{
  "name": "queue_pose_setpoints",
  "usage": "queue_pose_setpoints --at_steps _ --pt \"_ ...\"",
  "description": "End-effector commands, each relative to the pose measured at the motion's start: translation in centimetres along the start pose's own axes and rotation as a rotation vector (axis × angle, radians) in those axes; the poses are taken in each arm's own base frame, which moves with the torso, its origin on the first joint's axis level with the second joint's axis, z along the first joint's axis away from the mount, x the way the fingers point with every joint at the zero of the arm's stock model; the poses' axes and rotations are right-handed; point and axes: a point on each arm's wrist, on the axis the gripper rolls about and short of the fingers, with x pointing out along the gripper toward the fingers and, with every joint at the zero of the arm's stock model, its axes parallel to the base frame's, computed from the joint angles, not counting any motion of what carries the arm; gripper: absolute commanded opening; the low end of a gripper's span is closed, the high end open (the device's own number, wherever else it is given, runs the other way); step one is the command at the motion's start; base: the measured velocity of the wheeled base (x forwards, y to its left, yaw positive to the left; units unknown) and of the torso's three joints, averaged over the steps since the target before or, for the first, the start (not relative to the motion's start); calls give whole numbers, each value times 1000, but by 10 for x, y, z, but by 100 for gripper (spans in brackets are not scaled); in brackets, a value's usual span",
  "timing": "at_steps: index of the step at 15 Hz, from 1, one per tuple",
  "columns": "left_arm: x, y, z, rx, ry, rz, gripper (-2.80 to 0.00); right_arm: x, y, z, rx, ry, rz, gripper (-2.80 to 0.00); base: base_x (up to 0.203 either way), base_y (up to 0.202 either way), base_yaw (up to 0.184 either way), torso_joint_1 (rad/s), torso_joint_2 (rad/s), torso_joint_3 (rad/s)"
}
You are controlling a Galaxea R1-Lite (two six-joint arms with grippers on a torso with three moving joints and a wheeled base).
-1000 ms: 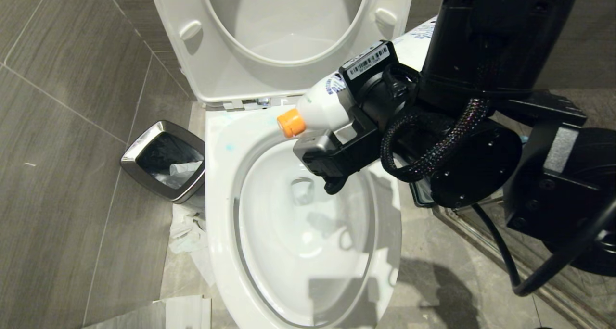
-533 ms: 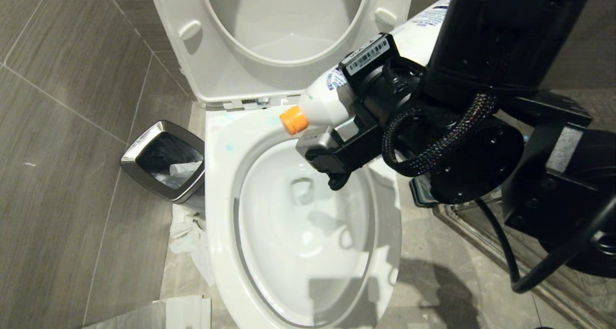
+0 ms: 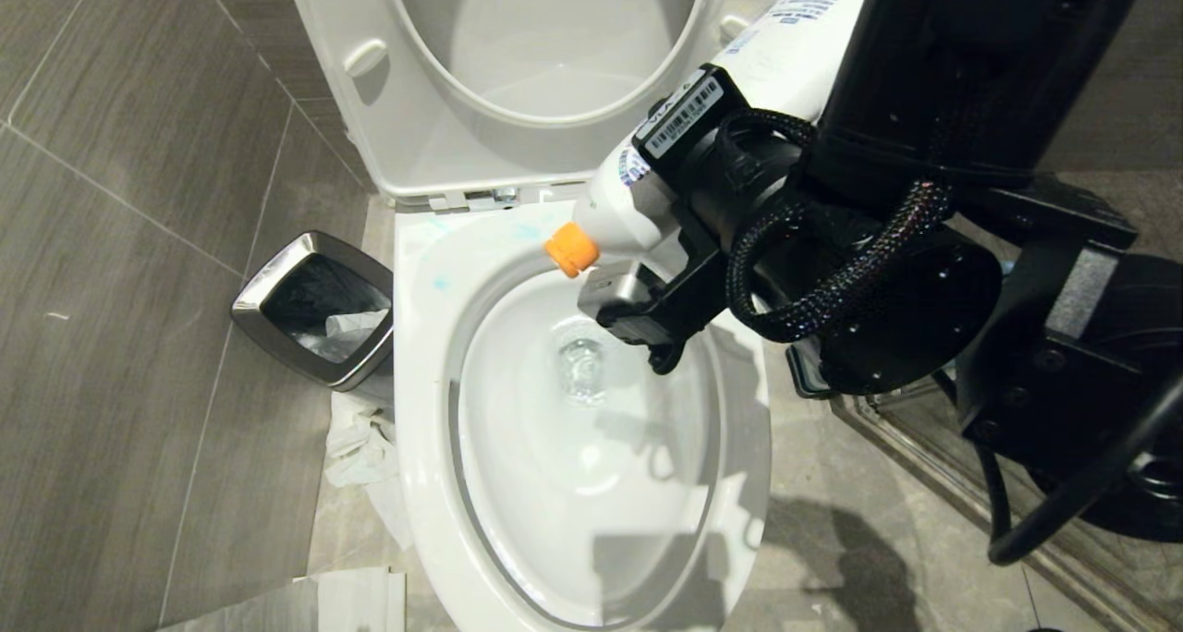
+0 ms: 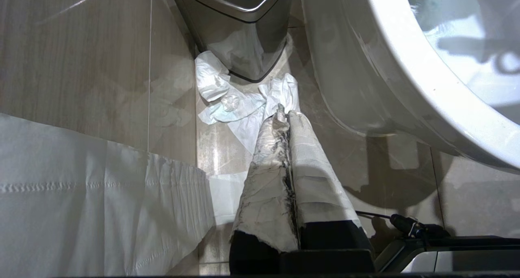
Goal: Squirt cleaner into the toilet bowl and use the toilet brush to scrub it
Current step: Pour in the cleaning agent
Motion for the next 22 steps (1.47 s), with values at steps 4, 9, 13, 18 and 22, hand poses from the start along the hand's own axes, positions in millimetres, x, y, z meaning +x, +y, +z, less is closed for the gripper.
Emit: queue_pose_setpoints --at_steps 4,9,13,18,22 --pt "0 0 0 0 1 1 -280 0 -1 1 -22 11 -4 -280 0 0 0 0 0 0" --pt "0 0 0 0 1 1 -280 0 -1 2 -23 10 -3 -280 0 0 0 0 0 0" --pt "0 0 0 0 1 -1 -280 0 -1 1 -21 21 11 -280 0 0 0 0 0 0" --pt "0 0 0 0 2 1 -280 0 -2 0 11 38 -1 -280 0 0 0 0 0 0" --pt "0 0 0 0 1 1 -280 2 -5 -1 130 77 -35 -280 0 0 0 0 0 0"
